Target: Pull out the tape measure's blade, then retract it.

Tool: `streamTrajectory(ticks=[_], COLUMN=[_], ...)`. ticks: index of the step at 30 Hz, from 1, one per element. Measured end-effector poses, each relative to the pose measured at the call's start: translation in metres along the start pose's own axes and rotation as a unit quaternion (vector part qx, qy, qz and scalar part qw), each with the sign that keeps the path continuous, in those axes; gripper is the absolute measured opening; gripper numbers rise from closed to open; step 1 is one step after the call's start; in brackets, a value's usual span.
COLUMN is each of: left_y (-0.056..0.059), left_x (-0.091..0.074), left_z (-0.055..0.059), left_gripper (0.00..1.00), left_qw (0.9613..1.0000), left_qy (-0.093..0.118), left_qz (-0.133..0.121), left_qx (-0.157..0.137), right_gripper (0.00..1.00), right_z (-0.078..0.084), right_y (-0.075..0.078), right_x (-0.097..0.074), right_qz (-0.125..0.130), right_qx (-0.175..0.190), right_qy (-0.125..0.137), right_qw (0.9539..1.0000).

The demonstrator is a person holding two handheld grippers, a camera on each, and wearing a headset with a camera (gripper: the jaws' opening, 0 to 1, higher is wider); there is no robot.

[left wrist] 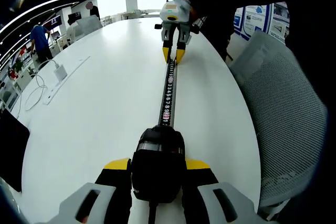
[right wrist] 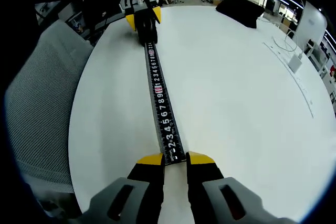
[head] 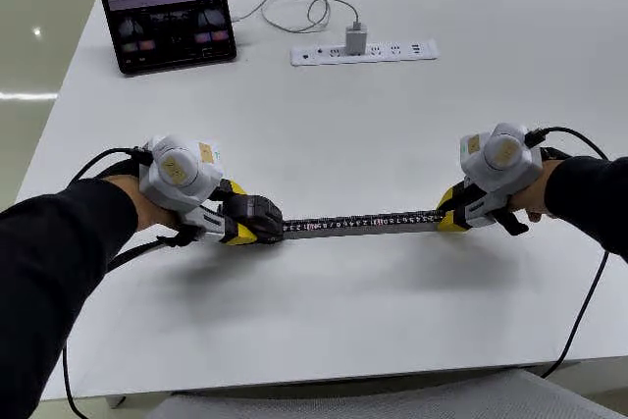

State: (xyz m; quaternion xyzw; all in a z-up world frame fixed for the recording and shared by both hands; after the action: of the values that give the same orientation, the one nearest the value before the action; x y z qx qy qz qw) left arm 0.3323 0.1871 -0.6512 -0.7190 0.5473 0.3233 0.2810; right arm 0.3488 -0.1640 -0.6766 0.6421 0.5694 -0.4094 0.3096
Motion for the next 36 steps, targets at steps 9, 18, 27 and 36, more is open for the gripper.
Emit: streamTrajectory(ticks=[9,18,27,36], left_y=[0.001,-0.001,0.007,0.019], left_x=[-0.001,-0.009,-0.021,-0.035], left_z=[-0.002,0.003,0.021,0.034], left_gripper=[0.34,0.58,0.79,0.98], left_qw=[1.0,0.996,0.9847,0.9611], left_qy=[-0.001,0.003,0.02,0.078], left_qz=[-0.005,-0.032,-0.048,-0.107], left_qx=[-0.004,-0.083,-0.166,-0.243], right_gripper=[0.13,0.18,0.29,0.4], right_z=[-0.001,0.003,0.013,0.019], right_y=[-0.003,-0.005,-0.011,-0.025], right_x=[0.0,-0.007,-0.018,-0.026], right_qz=[0.012,0.028,0.049,0.103], right_qx=[-0.018,-0.006,0.021,0.084], right_qy=[-0.012,-0.008,0.002,0.056], right_qw=[0.9997,0.9996,0.9986,0.9895])
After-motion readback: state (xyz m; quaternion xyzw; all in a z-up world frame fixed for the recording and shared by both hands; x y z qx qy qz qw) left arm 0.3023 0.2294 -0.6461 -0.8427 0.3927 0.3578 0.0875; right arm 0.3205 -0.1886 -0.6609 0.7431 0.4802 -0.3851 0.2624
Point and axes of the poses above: the centre of the closed fingertips' face, and the gripper's own axes: x roughly forward along the fingers, y roughly to its right, z roughly out of its underside, the point moved 9 cm from there along -x, roughly backward along the fingers, and after that the axes turned 2 degrees about -z, right-handed, at the moved point
